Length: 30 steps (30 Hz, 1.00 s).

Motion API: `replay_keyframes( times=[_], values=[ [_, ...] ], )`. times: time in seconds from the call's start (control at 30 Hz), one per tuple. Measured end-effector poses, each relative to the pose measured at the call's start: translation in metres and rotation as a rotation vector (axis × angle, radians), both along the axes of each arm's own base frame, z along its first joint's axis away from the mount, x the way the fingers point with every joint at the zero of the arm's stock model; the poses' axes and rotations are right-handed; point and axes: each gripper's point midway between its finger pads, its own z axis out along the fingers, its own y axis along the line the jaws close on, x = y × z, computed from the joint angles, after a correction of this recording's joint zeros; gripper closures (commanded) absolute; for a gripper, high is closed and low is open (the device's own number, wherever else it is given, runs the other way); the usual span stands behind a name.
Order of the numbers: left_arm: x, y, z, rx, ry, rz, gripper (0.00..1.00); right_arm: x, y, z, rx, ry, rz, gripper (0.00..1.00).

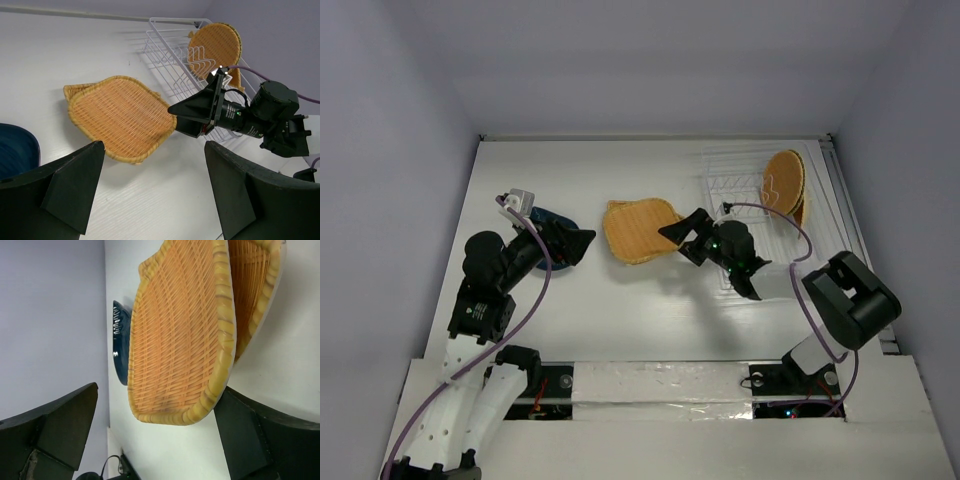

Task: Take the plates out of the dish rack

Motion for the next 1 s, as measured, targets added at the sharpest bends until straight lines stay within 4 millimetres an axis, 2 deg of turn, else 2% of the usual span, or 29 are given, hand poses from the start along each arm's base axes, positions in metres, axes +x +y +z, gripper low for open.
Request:
replay_keyframes(
  times=[0.3, 0.33, 0.37, 0.5, 0.6, 0.73, 1.0],
  values=[
    [-0.004, 0.002, 0.007, -0.02, -0.019, 0.016, 0.19, -0.004, -0.026, 0.003, -0.137, -0.003, -0.09, 0.0],
    [-0.004, 0.003, 0.008, -0.021, -0.019, 0.02, 0.12, -0.005, -0.029, 0.002, -0.154, -0.002, -0.098, 0.0],
    [-0.003, 0.003, 0.008, -0.022, -0.017, 0.024, 0.01, -0.005, -0.031, 0.001, -0.169, -0.002, -0.104, 0.0],
    [-0.002, 0.006, 0.015, -0.042, -0.008, 0.048, 0.01, -0.007, -0.032, -0.002, -0.21, 0.0, -0.103, 0.0],
    [0.001, 0.014, 0.03, -0.073, 0.004, 0.115, 0.01, -0.009, -0.032, -0.006, -0.24, 0.001, -0.095, 0.0],
    [0.001, 0.032, 0.061, -0.117, -0.022, 0.233, 0.01, -0.011, -0.032, -0.01, -0.293, 0.003, -0.081, 0.0],
    [-0.031, 0.057, 0.128, -0.246, -0.186, 0.345, 0.01, -0.034, -0.039, -0.004, -0.366, 0.021, -0.053, 0.0]
  ],
)
